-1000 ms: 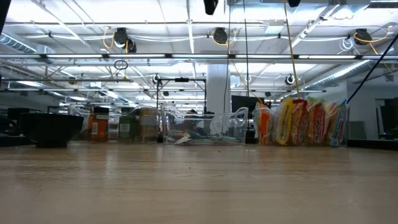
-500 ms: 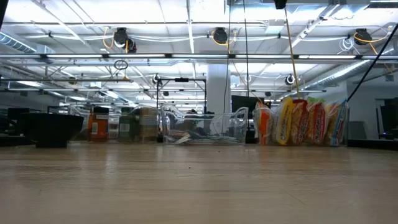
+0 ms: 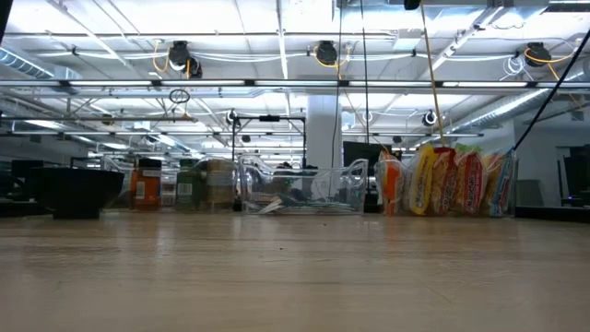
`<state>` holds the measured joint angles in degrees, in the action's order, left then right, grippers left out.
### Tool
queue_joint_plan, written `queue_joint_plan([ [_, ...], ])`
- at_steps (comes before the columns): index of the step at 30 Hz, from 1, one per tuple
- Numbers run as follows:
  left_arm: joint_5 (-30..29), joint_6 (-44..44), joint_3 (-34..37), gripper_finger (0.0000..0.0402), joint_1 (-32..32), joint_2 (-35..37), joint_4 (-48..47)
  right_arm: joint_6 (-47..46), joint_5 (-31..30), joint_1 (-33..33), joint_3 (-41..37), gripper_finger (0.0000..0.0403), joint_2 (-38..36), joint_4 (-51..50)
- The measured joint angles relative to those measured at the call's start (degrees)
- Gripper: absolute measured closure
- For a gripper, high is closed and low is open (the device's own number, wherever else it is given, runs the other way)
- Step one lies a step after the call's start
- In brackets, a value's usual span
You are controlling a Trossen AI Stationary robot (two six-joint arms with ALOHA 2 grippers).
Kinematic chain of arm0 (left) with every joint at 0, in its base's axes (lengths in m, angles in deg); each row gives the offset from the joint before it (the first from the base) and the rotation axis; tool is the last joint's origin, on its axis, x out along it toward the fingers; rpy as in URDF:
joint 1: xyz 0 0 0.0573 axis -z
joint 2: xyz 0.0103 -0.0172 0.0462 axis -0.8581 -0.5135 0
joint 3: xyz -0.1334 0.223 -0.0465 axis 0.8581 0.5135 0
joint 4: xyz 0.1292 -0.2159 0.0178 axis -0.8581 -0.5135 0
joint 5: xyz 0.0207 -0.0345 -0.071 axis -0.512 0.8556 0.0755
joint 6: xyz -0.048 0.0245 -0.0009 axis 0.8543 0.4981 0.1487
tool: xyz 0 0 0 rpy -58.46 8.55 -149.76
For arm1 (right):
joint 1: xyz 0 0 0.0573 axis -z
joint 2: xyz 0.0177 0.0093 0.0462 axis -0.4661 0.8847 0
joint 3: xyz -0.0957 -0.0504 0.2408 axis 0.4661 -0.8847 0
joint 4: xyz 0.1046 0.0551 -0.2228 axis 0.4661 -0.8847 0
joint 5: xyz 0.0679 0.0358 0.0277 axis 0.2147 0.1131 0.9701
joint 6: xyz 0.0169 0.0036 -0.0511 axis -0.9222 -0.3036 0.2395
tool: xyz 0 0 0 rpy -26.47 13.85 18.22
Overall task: Pick & Place Food Item
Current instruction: Put the white seasoning bottle into the left transparent bin
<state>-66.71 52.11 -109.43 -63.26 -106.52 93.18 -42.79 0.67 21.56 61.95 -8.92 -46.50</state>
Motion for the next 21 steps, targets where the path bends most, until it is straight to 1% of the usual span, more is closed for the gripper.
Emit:
queue_joint_plan([
  [2, 0.84, 0.37, 0.02, 0.0148, -0.35, 0.26, 0.58, -0.1, 1.46, 0.0, 0.0, 0.0215, 0.0, -0.17],
  [5, 3.38, 0.54, -0.24, 0.0084, -1.21, 1.27, 1.05, -0.26, 1.5, -0.02, -0.01, 0.0215, 0.09, -0.93],
  [7, 3.7, 0.89, -1.33, 0.0056, -1.72, 1.73, -1.14, -0.65, 1.58, -0.04, -0.07, 0.0215, 0.09, -0.99],
  [9, 3.83, 0.51, -3.7, 0.004, -2.15, 1.73, -5.22, -1.53, 2.38, -0.02, -0.07, 0.0215, 0.08, -1.35],
  [12, 5.73, -1.3, -8.77, 0.0032, -2.78, 1.31, -14.47, -2.95, 4.44, 0.22, -0.07, 0.0215, 0.08, -2.8],
  [15, 6.04, -4.12, -13.33, 0.0034, -2.96, 0.74, -22.87, -3.54, 4.55, 0.22, -0.07, 0.0215, 0.37, -4.67],
  [19, 6.29, -5.13, -16.03, 0.0049, -2.96, -0.91, -26.48, -3.52, 4.48, 0.22, -0.07, 0.0215, 1.28, -5.3],
  [21, 6.39, -4.51, -16.62, 0.0057, -2.96, -1.7, -25.83, -3.5, 5.34, 0.22, -0.07, 0.0215, 1.94, -5.32],
])
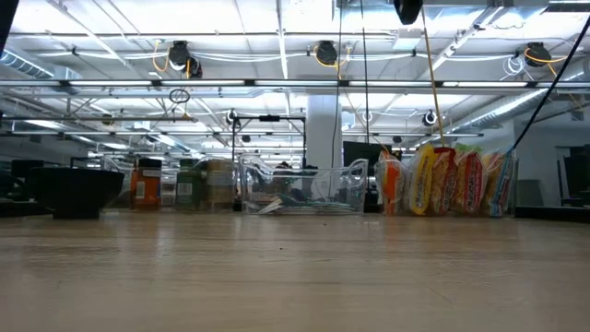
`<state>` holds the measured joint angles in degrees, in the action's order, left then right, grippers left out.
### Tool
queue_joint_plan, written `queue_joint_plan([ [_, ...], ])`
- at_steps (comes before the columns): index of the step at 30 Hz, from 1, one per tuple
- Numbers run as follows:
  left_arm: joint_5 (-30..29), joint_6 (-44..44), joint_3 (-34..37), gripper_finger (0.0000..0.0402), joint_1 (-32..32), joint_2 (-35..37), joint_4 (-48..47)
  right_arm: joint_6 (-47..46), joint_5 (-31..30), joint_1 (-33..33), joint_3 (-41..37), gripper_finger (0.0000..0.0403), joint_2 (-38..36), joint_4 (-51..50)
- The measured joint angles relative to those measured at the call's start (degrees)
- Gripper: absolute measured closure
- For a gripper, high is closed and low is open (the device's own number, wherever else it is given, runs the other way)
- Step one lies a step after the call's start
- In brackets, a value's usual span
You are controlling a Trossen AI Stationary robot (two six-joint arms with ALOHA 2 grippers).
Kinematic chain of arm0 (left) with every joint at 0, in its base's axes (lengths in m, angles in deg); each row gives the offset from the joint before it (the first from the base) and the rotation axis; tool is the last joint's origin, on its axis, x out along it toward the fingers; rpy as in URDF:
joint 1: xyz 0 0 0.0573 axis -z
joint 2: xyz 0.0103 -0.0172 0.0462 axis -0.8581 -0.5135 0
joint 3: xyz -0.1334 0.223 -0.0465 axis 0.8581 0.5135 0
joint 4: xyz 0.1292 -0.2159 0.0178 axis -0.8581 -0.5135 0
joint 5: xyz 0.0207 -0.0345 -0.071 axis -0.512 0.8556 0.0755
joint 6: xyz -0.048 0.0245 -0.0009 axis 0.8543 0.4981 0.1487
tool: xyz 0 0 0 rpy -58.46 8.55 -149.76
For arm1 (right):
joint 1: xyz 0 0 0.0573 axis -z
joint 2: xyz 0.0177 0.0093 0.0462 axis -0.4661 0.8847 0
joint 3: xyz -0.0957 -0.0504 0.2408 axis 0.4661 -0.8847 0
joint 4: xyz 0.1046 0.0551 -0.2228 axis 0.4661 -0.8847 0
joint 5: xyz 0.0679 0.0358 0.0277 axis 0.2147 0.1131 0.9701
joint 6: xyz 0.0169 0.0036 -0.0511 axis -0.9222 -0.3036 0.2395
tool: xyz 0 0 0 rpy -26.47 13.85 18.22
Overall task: Pick & Place Food Item
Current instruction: Put the white seasoning bottle into the left transparent bin
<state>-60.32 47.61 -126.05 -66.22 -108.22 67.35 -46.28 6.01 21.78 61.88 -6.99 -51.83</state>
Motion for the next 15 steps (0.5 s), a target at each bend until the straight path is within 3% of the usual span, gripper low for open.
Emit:
queue_joint_plan([
  [9, 0.77, 1.94, -0.08, 0.0063, 0.0, -2.85, -2.28, 0.14, 2.11, 1.12, 0.02, 0.0215, 3.94, 0.04],
  [15, 1.88, 0.22, -0.08, 0.0062, 0.01, -3.16, -9.65, -0.18, 5.99, 3.4, 0.04, 0.0215, 6.7, 0.13],
])
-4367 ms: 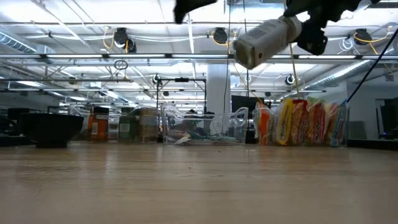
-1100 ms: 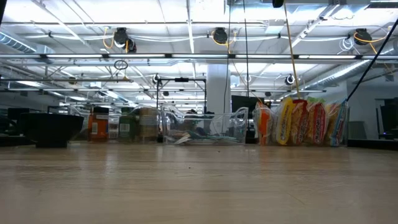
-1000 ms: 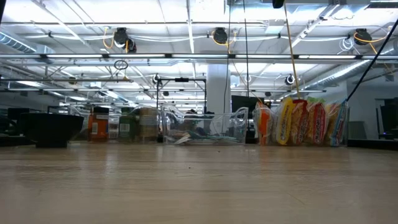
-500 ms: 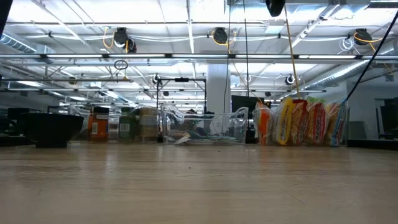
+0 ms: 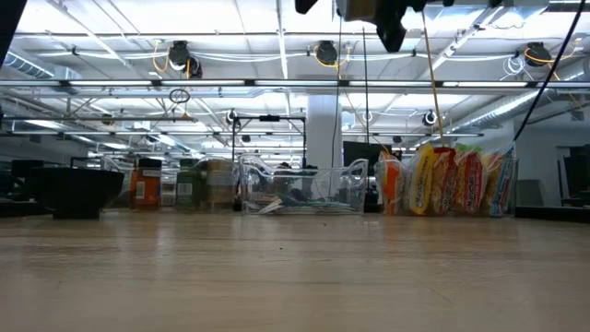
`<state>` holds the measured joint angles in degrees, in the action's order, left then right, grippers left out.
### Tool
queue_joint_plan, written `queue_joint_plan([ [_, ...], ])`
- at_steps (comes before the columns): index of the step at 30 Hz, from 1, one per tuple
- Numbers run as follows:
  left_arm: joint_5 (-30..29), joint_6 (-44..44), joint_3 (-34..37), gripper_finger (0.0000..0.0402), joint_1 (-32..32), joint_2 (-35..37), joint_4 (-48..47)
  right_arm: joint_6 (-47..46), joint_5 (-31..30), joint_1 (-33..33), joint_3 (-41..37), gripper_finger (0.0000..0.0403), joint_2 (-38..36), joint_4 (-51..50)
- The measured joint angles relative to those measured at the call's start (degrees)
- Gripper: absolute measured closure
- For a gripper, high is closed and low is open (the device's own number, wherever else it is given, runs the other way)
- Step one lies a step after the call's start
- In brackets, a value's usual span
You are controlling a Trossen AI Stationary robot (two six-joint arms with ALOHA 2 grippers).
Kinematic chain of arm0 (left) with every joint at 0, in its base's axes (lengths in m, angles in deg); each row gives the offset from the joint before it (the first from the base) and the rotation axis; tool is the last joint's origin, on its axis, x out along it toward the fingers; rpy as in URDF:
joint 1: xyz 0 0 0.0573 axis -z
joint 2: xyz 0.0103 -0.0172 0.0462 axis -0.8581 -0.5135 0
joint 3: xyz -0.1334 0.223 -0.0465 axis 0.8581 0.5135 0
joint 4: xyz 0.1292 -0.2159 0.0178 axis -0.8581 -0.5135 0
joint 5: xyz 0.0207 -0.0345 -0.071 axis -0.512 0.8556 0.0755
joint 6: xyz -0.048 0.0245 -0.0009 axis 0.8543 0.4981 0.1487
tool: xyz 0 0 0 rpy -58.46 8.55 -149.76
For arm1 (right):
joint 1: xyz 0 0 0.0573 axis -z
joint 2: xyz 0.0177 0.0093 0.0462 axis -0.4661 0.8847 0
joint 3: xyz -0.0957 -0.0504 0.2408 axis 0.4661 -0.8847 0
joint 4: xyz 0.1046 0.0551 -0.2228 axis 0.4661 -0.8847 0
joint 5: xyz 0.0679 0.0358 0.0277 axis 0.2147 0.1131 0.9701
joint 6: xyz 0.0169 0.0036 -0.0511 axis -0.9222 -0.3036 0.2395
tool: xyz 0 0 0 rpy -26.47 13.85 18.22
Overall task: Pick & Place Food Item
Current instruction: Put the white seasoning bottle into the left transparent bin
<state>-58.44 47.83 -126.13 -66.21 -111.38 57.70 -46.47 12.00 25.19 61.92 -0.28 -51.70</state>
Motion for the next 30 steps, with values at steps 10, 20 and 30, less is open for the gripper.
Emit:
queue_joint_plan([
  [10, -0.05, -0.9, 0.03, 0.0062, -0.34, -0.06, -9.86, -0.61, 3.06, 0.79, 0.04, 0.0215, 0.94, 1.59],
  [20, 0.18, -0.83, 0.04, 0.0122, -0.32, -0.06, -6.8, -0.63, 3.52, 0.77, 0.04, 0.0215, 0.94, 0.85],
  [30, 0.94, -2.5, 0.11, 0.0198, -0.74, 0.45, -7.26, -1.39, 2.84, 0.81, 0.04, 0.0211, 0.59, 0.62],
])
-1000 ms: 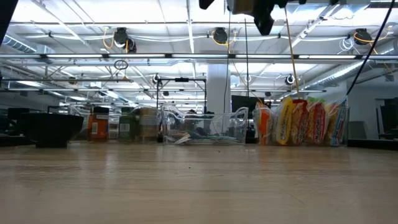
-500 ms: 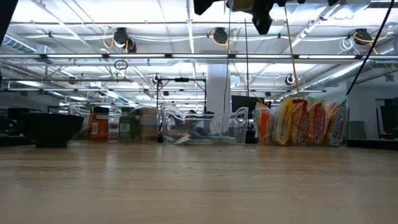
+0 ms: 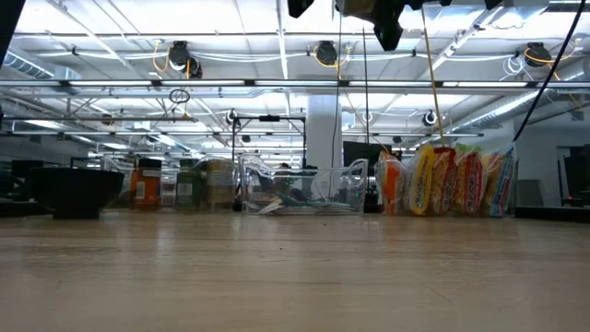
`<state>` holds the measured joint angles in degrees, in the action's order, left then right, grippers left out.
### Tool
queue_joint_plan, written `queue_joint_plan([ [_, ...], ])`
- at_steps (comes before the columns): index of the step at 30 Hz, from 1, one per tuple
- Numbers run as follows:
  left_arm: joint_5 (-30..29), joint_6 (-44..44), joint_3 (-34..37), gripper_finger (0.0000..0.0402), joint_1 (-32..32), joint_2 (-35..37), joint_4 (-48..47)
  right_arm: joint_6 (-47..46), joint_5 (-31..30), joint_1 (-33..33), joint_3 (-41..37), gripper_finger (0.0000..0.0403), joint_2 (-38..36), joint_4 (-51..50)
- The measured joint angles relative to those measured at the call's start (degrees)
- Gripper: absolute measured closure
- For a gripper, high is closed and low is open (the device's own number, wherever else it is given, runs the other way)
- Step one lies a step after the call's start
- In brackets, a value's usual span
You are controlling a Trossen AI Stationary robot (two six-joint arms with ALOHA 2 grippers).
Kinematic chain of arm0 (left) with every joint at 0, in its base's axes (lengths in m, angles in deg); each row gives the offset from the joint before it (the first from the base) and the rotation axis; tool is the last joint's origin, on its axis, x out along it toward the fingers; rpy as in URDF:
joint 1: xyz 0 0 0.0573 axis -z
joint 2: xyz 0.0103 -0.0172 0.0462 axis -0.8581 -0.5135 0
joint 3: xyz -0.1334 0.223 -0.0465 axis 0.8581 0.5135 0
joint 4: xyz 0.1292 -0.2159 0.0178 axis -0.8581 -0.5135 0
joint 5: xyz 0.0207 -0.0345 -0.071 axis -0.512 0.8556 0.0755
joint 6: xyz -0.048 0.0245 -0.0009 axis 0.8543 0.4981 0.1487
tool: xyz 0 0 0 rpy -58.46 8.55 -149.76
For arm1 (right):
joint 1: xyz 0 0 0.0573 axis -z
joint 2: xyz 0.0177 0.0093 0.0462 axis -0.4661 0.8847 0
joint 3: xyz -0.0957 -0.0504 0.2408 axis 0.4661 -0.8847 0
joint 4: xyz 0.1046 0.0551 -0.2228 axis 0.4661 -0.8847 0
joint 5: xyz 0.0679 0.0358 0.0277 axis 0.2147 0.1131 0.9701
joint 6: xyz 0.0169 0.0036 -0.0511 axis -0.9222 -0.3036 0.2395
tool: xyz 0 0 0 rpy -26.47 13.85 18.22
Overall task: Pick & Place Food Item
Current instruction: Put the white seasoning bottle into the left transparent bin
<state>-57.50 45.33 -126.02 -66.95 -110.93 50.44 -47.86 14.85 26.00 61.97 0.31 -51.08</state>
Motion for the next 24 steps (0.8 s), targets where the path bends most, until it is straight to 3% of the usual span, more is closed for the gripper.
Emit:
queue_joint_plan([
  [6, 0.43, -0.35, 0.09, 0.0198, -1.65, 3.43, -1.76, 0.85, 1.17, 1.12, 0.09, 0.0073, -1.23, 1.03],
  [10, -1.8, -0.55, 0.09, 0.0198, -3.23, 7.24, -6.95, 0.84, 0.79, 2.66, 0.04, 0.0018, -2.91, 0.64],
  [19, -19.62, -1.65, 0.05, 0.0198, -5.4, 18.31, -24.98, 2.36, 0.06, 6.66, 0.04, 0.001, -8.31, 0.31],
  [24, -31.95, 2.8, 1.21, 0.0198, -5.83, 23.88, -30.1, 2.76, -2.76, 8.3, 0.03, 0.001, -9.76, -0.65],
])
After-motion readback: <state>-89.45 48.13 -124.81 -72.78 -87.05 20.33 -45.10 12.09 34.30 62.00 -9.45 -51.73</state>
